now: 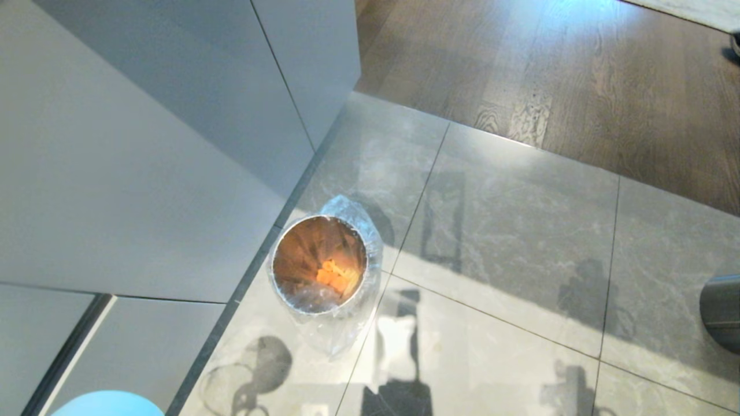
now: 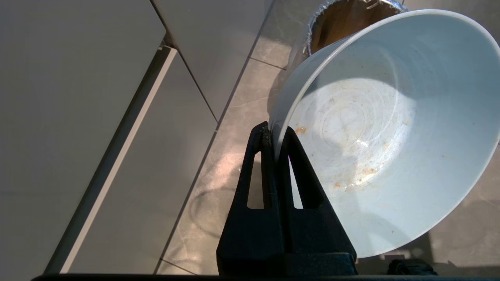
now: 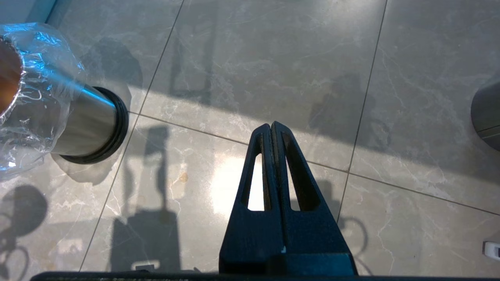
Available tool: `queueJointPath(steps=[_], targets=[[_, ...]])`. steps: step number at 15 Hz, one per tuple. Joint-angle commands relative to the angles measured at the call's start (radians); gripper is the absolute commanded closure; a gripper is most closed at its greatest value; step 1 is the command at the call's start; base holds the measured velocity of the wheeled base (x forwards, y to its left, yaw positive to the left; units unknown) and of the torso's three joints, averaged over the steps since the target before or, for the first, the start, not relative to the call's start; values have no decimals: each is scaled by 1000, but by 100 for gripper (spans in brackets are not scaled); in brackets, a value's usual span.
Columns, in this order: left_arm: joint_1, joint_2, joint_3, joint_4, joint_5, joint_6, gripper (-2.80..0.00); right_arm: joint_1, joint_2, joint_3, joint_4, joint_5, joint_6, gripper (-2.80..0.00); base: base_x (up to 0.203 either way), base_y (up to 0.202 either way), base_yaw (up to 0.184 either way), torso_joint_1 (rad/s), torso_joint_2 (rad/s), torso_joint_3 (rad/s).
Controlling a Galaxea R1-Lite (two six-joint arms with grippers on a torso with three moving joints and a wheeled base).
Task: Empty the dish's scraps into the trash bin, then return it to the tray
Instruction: Put the bowl back to the table
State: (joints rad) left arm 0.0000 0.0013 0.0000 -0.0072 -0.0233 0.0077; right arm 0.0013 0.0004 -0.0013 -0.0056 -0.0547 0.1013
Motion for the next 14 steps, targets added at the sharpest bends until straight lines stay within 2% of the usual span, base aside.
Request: queueJointPath(steps=[1,7,14], targets=[[0,0,0,0,0,1,0,0,0,0,-1,-1,1,0,0,0,0,0,0,0],[0,0,0,0,1,-2,0,0,0,1,-1,-1,2,0,0,0,0,0,1,10],[0,0,0,0,2,-11,0,0,0,0,-1,-1,2,0,0,0,0,3,0,175]])
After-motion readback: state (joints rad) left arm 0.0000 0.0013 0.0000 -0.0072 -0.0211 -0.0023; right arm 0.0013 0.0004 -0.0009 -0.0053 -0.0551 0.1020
